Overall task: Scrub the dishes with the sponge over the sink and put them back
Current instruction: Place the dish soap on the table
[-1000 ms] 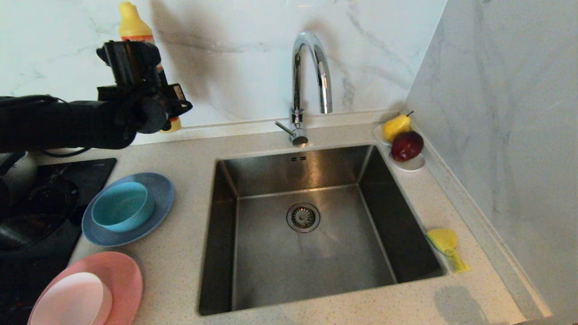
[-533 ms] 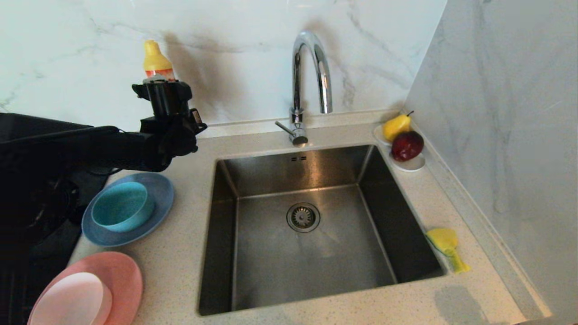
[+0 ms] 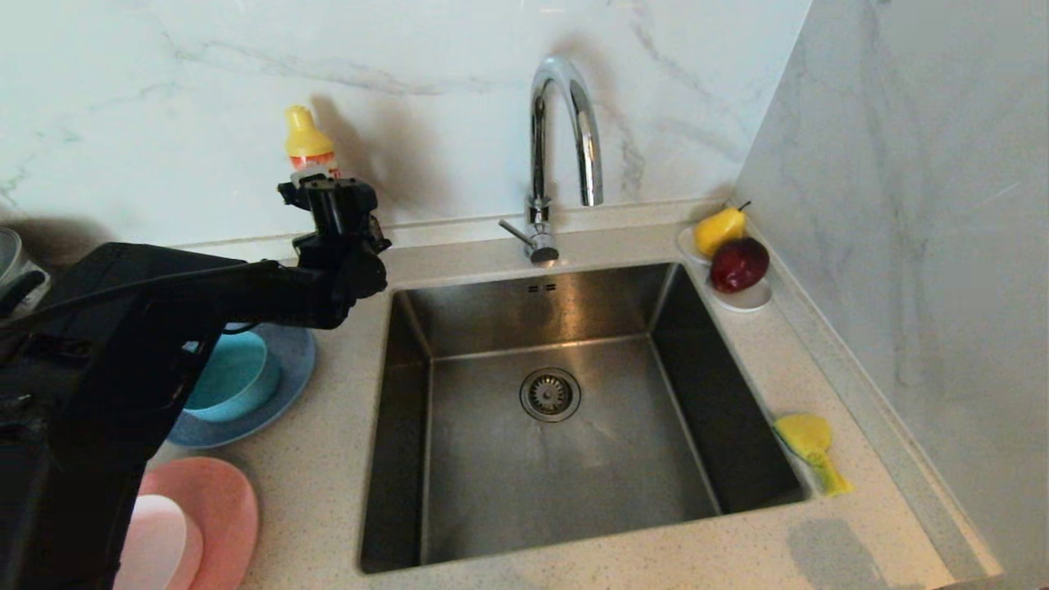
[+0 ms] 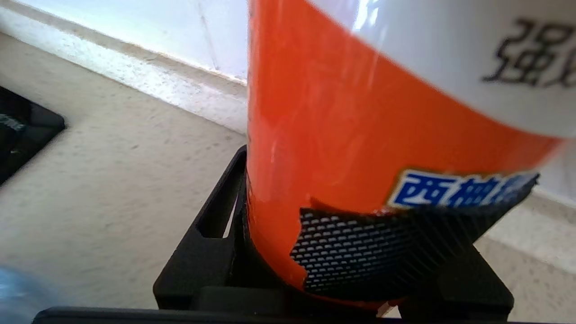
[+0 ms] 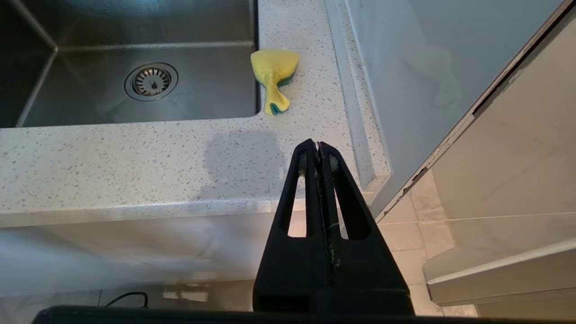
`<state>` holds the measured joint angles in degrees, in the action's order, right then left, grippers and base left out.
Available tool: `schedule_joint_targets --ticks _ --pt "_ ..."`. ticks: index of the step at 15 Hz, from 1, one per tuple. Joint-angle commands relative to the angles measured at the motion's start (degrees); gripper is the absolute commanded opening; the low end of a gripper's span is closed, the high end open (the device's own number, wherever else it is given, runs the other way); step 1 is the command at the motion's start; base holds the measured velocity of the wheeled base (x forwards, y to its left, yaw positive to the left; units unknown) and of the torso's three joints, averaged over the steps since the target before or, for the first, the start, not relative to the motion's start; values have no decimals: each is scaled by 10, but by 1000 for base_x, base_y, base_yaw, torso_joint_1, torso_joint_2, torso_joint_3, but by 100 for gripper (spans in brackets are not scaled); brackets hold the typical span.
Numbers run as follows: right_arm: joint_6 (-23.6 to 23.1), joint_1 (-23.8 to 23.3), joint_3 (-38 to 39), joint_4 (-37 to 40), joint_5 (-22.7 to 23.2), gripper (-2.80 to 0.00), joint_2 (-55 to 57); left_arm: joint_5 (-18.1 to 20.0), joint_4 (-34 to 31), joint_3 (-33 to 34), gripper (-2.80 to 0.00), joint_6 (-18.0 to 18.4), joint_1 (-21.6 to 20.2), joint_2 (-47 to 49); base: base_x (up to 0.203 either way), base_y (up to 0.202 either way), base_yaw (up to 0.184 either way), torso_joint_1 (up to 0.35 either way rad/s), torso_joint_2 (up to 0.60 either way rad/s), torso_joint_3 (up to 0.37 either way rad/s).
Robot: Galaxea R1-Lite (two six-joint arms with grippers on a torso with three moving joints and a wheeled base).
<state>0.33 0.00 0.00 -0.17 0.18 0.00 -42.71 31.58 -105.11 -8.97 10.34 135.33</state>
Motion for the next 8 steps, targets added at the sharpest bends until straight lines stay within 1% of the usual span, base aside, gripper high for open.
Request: schedule_joint_targets --ticks 1,5,6,8 --pt "1 0 0 0 0 -280 0 -6 10 -14 -280 -1 -1 28 0 0 0 0 0 0" --pt "0 0 0 -1 0 -280 0 -15 50 -35 -280 6 -1 61 0 0 0 0 0 0" --pt "0 0 0 0 0 -280 0 -19 58 -44 -280 12 -1 70 0 0 0 0 0 0" --pt "0 0 0 -1 0 -280 0 -20 94 -46 -280 32 -2 81 0 0 0 0 0 0"
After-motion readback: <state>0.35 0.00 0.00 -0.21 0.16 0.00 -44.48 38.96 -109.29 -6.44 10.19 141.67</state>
